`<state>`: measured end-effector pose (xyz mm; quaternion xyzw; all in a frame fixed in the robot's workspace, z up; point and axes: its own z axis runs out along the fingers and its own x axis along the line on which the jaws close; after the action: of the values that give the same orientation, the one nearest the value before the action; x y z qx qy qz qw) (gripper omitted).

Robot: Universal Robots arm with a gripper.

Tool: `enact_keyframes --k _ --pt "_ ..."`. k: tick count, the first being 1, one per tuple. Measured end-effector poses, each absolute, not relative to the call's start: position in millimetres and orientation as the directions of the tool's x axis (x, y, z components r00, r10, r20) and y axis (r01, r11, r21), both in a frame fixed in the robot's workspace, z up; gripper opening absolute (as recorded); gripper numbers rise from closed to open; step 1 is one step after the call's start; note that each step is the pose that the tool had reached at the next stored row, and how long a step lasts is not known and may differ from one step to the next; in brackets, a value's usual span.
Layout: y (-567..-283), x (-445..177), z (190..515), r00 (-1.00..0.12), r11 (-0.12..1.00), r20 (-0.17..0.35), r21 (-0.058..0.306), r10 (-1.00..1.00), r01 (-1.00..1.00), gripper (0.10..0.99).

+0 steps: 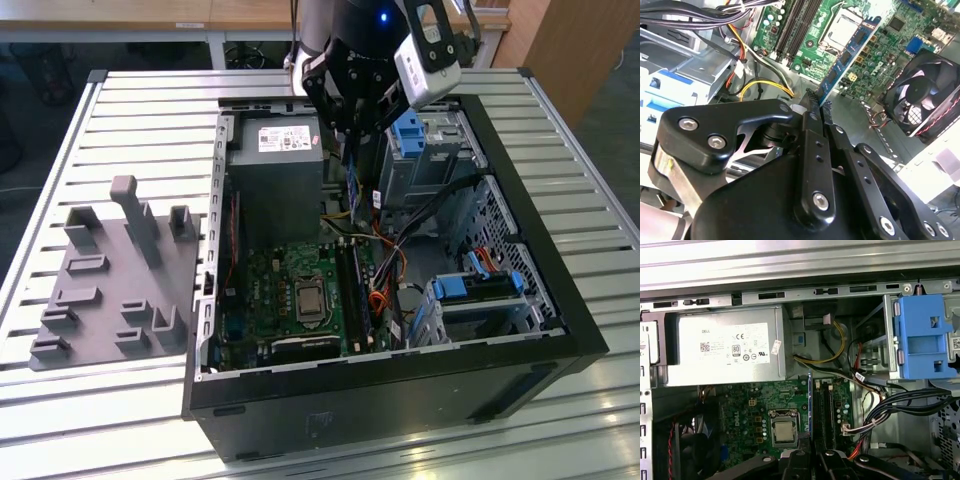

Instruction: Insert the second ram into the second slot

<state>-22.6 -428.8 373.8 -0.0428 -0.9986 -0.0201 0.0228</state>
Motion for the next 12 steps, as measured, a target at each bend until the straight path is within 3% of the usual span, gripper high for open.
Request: enact_keyframes --k 12 --pt "-429.3 -22.7 373.3 -0.988 0.988 0.047 0.038 0.146 0.148 0.137"
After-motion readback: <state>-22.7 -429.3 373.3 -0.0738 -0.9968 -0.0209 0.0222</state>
